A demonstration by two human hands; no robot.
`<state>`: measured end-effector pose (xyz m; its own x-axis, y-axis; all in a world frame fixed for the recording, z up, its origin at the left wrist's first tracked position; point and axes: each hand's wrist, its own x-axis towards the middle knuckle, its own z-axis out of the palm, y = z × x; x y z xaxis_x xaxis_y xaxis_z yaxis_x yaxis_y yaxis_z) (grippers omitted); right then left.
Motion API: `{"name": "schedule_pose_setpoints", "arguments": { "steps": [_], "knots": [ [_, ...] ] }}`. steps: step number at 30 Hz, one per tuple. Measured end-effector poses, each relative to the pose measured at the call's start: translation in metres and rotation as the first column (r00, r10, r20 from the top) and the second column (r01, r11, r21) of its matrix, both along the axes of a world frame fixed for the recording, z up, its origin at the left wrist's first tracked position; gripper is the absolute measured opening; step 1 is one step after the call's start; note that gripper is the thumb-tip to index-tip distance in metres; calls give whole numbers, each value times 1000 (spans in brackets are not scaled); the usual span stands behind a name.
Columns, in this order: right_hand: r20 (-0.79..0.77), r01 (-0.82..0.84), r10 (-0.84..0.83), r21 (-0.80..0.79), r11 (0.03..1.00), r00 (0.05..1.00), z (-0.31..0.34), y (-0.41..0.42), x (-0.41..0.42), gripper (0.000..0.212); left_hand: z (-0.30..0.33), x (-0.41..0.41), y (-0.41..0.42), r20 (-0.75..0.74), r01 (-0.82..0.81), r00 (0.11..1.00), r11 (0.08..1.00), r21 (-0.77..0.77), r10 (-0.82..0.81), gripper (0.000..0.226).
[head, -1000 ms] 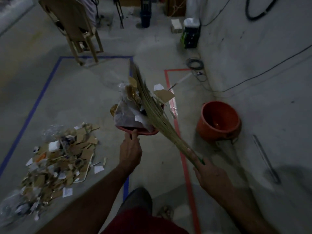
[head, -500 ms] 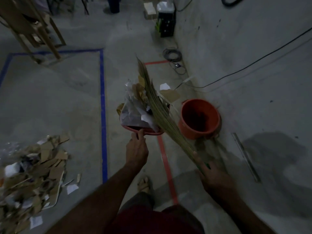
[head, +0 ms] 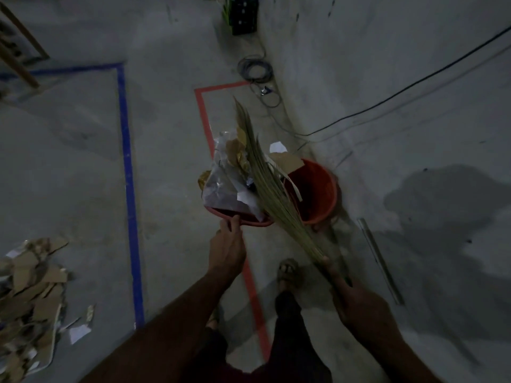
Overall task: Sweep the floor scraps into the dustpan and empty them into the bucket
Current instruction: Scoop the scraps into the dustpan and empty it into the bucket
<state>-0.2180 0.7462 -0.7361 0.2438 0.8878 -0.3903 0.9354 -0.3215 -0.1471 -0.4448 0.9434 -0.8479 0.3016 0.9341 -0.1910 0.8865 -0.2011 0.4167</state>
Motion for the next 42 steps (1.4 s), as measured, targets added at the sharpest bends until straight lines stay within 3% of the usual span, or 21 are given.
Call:
{"name": "schedule_pose_setpoints", "arguments": {
  "steps": [6,13,17,22,24,27,31,33,37,39,42],
  "knots": [
    [-54,33,-34,-34,999,998,-36,28,104,87,-44,102,25,-11,-1,1000,998,-68,1,43],
    [-42,-42,37,-108,993,998,-115,72,211,79,-127,204,59,-94,9,995,984,-180,-27,50],
    [-42,-38,33,-128,991,999,-187,89,261,50,-170,253,79,-136,40,988,969,-245,-75,42],
    [27,-46,49,-114,992,998,-244,100,290,29,-192,301,103,-334,56,928,950,-307,-163,50],
    [25,22,-19,-107,994,999,-254,105,295,38,-194,312,110,-426,95,877,948,-303,-224,52],
    [37,13,-8,-138,990,999,-248,111,297,36,-191,322,117,-498,170,807,933,-317,-316,47],
    [-6,144,-149,-235,961,989,-233,107,295,43,-177,327,115,-531,252,742,904,-345,-409,37],
    [-1,194,-201,-245,950,980,-220,98,290,39,-169,327,110,-526,222,750,902,-370,-400,37],
    [45,55,-53,-41,998,998,-189,63,275,23,-150,316,102,-502,156,794,912,-378,-344,43],
    [76,68,-69,17,998,995,-178,50,271,17,-140,309,101,-511,179,784,917,-357,-352,47],
    [81,99,-99,3,995,992,-164,33,267,48,-126,302,101,-526,216,762,914,-342,-377,45]
  ]
}}
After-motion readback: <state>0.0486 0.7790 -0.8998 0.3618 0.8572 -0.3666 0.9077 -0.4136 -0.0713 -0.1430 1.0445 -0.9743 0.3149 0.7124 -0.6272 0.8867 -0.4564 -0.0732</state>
